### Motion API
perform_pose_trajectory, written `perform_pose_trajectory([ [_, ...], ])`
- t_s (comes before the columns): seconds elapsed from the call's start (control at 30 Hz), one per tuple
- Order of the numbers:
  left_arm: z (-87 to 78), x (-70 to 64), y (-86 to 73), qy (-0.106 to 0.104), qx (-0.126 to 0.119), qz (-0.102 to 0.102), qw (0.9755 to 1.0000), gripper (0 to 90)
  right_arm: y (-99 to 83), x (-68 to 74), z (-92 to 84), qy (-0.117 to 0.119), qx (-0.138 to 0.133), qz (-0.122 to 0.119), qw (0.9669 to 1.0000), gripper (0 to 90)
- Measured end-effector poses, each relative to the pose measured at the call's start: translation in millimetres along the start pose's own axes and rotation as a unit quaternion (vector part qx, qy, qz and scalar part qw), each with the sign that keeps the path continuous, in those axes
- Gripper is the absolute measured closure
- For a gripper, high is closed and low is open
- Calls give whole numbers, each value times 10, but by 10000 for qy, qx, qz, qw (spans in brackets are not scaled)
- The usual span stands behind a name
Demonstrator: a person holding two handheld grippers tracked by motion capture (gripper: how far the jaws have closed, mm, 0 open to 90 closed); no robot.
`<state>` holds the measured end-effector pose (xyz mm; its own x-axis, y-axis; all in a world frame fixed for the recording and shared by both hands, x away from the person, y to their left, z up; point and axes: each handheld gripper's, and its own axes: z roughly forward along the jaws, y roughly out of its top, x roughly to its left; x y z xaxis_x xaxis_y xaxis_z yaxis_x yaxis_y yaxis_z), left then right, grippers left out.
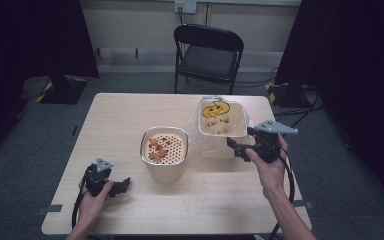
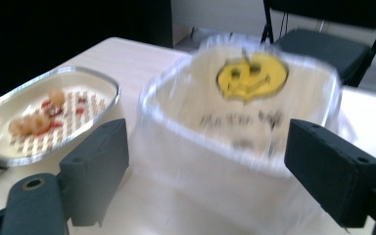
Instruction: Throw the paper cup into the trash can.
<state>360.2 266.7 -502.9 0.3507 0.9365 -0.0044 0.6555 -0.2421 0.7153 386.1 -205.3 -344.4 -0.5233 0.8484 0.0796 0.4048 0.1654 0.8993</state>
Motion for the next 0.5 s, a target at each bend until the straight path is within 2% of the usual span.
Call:
perform_pose_trajectory([
  [0.17,0,0,0,2,-2,-1,10000,0,-399,30,-46,48,178,298,9994,145],
  [0.23,0,0,0,0,2,1,10000,0,-552,53,-20,-27,340,197,9992,146],
  [0.33,1,0,0,-2,-2,-5,10000,0,-781,91,76,6,640,140,9978,146],
  [0.5,0,0,0,0,0,-3,10000,0,-1168,81,289,-83,1166,-25,9931,179],
])
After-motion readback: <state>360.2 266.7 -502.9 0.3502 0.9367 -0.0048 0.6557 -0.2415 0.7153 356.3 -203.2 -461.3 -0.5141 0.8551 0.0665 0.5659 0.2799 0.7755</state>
